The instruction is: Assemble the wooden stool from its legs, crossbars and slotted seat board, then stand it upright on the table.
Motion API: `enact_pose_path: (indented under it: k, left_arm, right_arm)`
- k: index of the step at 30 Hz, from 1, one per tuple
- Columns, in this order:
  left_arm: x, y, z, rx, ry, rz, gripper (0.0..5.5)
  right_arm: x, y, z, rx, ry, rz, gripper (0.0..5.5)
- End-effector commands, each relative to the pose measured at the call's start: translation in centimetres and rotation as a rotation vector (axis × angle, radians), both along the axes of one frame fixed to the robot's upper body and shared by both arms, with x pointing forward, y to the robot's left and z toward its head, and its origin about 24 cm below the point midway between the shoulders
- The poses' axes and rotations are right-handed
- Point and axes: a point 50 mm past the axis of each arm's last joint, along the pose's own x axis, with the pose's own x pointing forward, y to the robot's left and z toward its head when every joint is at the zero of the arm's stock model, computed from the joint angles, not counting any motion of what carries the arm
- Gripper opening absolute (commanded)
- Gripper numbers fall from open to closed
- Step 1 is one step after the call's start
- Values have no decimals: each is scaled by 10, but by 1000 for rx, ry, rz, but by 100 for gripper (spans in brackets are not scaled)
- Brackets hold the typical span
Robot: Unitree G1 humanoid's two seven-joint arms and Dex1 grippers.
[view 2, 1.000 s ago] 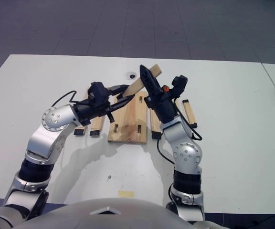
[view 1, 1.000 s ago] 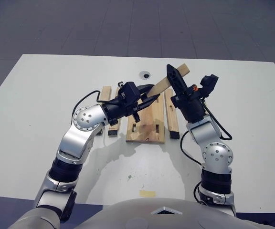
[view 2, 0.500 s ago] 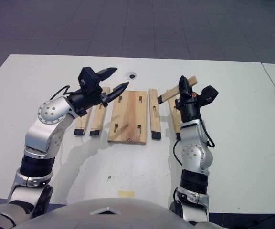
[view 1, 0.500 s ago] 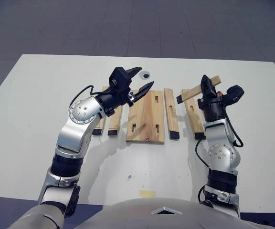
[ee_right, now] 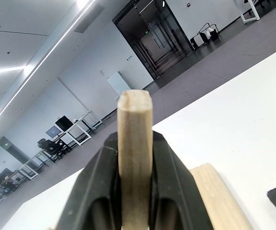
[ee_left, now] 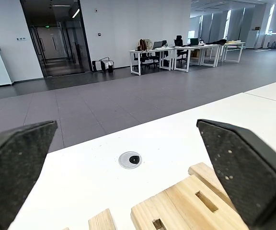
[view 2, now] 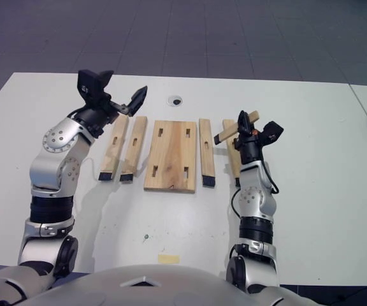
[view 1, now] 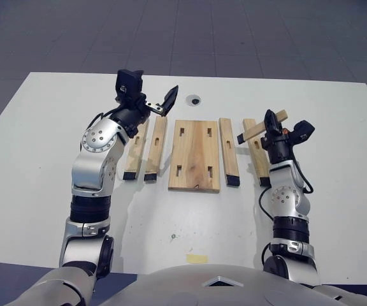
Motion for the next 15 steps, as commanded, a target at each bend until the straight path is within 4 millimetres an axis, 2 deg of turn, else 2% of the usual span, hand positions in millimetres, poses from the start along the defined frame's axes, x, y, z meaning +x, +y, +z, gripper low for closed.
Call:
enact_pose_path:
  k: [1,5,11,15]
  left_arm:
    - [3,10,-5,13,26,56,540]
    - [4,7,-7,28,23,38,540]
    - [2,2,-14,44,38,13,540]
    - [3,1,-16,63,39,5,540]
  right_arm:
    - [1,6,-9,-1,50,78,42]
    - [1,7,-21,-25,99,88,42]
    - [7,4,-22,38,70,57,42]
    - [9,8,-29,-22,119,56,42]
